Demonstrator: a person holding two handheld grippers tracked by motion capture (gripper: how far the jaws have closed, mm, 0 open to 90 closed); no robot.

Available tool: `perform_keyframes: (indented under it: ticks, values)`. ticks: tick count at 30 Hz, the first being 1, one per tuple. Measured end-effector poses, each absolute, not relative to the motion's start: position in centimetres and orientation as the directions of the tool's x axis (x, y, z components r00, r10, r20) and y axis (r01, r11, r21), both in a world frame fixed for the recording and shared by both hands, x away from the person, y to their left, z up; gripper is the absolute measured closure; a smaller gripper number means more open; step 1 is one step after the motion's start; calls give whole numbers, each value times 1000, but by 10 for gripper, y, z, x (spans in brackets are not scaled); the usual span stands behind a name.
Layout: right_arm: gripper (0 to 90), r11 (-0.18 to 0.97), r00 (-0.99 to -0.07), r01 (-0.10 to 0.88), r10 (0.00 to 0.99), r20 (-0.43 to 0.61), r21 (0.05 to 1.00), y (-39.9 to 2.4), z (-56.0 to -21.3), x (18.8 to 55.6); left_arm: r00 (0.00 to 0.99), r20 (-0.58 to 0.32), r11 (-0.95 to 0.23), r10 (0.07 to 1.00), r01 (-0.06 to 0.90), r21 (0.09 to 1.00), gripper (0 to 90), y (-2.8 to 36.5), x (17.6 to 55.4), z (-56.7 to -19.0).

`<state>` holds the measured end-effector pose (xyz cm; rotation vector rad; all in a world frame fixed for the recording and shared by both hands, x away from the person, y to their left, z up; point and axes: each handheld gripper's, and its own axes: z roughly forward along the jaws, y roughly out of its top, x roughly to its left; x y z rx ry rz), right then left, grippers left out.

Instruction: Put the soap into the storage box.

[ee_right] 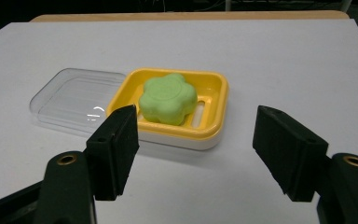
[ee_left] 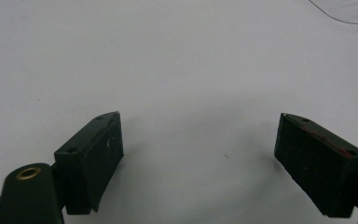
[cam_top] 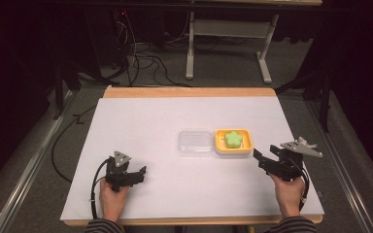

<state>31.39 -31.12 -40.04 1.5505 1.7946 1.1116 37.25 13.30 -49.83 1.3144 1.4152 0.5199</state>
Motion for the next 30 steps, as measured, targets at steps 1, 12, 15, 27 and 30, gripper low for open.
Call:
perform_keyframes:
  ticks: [1, 12, 15, 27, 30]
  values:
    - [319, 13, -216, 544, 968, 125, 839, -311, -401, 313, 196, -401, 292, 895, 422, 858, 160, 133, 372, -498]
    - [319, 21, -206, 539, 973, 107, 842, -310, -410, 299, 195, -400, 290, 896, 424, 858, 159, 133, 373, -498]
    - [319, 37, -213, 543, 972, 95, 839, -307, -413, 297, 196, -399, 290, 896, 422, 859, 160, 133, 372, -498]
    - [320, 33, -230, 542, 967, 110, 840, -296, -423, 293, 196, -400, 290, 895, 423, 858, 160, 133, 372, -498]
    - [321, 37, -235, 547, 966, 111, 836, -292, -425, 293, 195, -402, 294, 894, 422, 858, 159, 132, 373, -498]
